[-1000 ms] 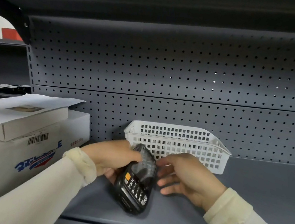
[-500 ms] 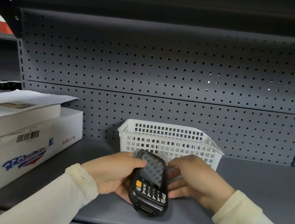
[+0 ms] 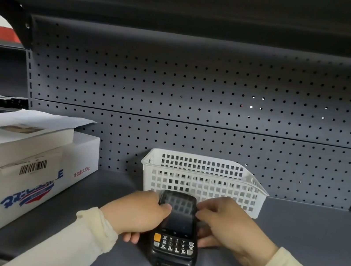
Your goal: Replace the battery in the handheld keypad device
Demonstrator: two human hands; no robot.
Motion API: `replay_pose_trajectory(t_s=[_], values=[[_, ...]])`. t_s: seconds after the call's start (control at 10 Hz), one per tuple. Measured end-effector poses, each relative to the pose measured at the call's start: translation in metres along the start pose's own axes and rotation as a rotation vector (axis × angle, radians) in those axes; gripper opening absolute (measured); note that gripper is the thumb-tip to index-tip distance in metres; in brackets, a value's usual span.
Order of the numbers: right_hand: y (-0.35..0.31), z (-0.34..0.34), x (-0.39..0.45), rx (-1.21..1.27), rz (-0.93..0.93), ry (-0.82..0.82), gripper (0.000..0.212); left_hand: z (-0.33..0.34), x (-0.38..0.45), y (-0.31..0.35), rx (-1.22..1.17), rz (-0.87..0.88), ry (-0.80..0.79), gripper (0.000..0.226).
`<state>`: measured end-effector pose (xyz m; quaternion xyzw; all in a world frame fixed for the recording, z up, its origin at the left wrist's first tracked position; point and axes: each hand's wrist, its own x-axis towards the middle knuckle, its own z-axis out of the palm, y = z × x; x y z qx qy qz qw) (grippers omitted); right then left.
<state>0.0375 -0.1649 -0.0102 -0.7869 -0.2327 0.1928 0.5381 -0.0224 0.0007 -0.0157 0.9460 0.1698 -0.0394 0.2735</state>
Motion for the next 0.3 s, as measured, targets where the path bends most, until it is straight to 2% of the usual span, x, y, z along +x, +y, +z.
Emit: replay_pose_trajectory(t_s=[0.1,0.2,0.3], values=[[0.0002,-0.0017,-0.0004,-0.003,-0.007,-0.008,0.019,-0.0027,0.0003,-0.0024,0.087,0.025,0.028,0.029],[0.0013,-0.0051,0.0002,-0.064,-0.008,-0.052,0.016,-0.0042,-0.0002,-0.0056,0.147,0.061,0.084,0.033],[-0.0001,-0.0073,-0.0033,-0.111,-0.036,-0.025,0.015,-0.0038,-0.0023,-0.0084,0.139,0.098,0.166,0.040]])
